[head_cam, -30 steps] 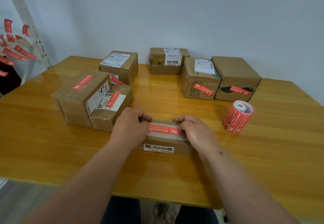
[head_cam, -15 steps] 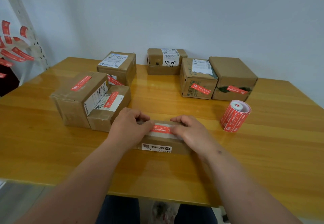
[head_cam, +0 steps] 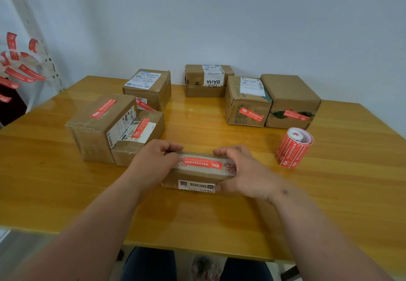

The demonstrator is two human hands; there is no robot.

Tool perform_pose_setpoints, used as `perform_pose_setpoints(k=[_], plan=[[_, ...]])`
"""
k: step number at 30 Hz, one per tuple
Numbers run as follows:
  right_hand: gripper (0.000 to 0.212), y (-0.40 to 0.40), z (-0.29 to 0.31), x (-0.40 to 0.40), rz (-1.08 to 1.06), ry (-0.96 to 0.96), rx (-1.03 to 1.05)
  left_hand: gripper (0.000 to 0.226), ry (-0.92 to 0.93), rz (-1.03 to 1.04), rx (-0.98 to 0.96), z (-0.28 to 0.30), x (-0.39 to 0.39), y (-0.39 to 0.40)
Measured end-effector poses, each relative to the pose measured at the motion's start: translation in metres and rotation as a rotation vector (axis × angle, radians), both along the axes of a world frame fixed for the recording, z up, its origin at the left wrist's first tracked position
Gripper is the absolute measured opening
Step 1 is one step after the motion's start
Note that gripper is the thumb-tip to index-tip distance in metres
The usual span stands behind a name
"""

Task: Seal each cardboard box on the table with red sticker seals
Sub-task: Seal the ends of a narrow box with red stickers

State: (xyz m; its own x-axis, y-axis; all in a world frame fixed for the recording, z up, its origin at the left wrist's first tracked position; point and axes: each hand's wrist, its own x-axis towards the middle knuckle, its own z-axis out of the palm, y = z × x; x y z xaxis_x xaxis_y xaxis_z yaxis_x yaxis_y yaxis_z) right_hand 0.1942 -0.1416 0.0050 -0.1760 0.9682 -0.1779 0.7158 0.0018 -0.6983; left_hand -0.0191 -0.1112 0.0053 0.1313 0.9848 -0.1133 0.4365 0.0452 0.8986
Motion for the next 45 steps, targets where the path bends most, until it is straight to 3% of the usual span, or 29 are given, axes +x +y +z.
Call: perform_pose_setpoints(k=[2, 5, 9, 11, 13, 21, 26, 31, 39, 41, 45], plan=[[0.068, 0.000, -0.001, 0.004, -0.055, 0.108, 0.009, 0.010, -0.062, -0.013, -0.016, 0.002, -0.002, -0.003], [0.051, -0.002, -0.002, 0.011, -0.211, 0.390, -0.047, 0.027, -0.115, -0.040, -0.016, -0.002, -0.003, -0.006], [0.050, -0.001, -0.002, 0.014, -0.396, 0.645, -0.207, 0.052, -0.195, -0.108, -0.071, -0.005, -0.002, -0.006], [0.051, -0.002, 0.001, 0.016, -0.473, 0.702, -0.296, 0.054, -0.212, -0.125, -0.085, -0.005, -0.001, -0.006], [0.065, -0.002, 0.001, 0.022, -0.494, 0.725, -0.356, 0.052, -0.186, -0.103, -0.085, -0.004, -0.001, -0.007], [0.061, 0.001, 0.001, 0.019, -0.402, 0.589, -0.207, 0.048, -0.151, -0.015, -0.121, -0.005, 0.003, -0.008], [0.049, 0.002, 0.000, 0.017, -0.465, 0.598, -0.173, 0.060, -0.378, -0.034, -0.154, -0.005, 0.000, -0.008], [0.029, -0.001, 0.005, 0.013, -0.437, 0.314, -0.030, 0.080, -0.593, -0.022, -0.014, 0.009, 0.003, -0.006], [0.035, -0.009, 0.025, -0.002, -0.241, 0.106, 0.091, 0.064, -0.608, 0.111, 0.236, 0.036, 0.009, -0.012], [0.028, -0.008, 0.026, -0.008, -0.235, 0.054, 0.221, 0.063, -0.600, 0.088, 0.248, 0.039, 0.011, -0.013], [0.022, -0.013, 0.036, -0.019, -0.247, 0.188, 0.604, 0.064, -0.557, 0.029, 0.200, 0.040, 0.011, -0.012]])
